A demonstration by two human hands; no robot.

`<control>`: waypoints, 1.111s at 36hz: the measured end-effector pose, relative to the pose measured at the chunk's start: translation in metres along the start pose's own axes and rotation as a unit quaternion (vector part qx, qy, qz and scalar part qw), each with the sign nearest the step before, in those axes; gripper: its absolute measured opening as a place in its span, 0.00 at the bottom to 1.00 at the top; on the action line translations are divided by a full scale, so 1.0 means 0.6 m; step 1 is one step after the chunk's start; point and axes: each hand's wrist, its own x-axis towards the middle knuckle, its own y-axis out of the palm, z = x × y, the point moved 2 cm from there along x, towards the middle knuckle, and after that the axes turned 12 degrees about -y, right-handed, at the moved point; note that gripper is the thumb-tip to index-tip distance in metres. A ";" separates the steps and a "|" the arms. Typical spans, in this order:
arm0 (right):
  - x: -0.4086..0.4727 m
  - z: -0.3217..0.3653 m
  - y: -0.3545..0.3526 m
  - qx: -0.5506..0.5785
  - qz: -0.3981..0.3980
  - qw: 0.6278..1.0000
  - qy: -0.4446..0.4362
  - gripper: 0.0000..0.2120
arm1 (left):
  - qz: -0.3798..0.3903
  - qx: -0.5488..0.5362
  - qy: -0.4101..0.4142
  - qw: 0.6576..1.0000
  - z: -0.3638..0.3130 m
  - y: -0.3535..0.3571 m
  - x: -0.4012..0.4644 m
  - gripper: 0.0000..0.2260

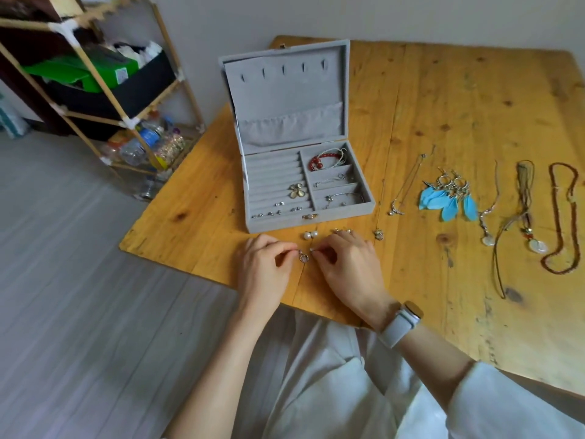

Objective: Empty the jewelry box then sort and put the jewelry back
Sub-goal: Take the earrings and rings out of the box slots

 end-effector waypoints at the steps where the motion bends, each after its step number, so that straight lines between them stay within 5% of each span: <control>1: 0.003 0.001 0.002 -0.002 -0.003 1.000 -0.003 0.05 | -0.004 0.005 -0.002 1.000 0.001 0.000 0.002 0.04; 17: 0.032 -0.006 -0.017 0.084 -0.029 0.996 -0.028 0.05 | -0.049 -0.078 0.013 0.996 -0.008 -0.018 0.016 0.09; 25: 0.127 -0.020 -0.018 0.040 -0.032 0.998 -0.032 0.08 | -0.064 0.056 0.023 0.996 -0.041 -0.026 0.118 0.07; 33: 0.193 -0.029 0.004 -0.055 0.086 0.993 -0.060 0.15 | 0.032 0.120 0.049 0.991 -0.046 -0.001 0.180 0.13; 40: 0.192 -0.037 0.008 -0.033 0.055 0.996 -0.061 0.12 | 0.033 0.122 0.061 0.990 -0.038 0.008 0.183 0.12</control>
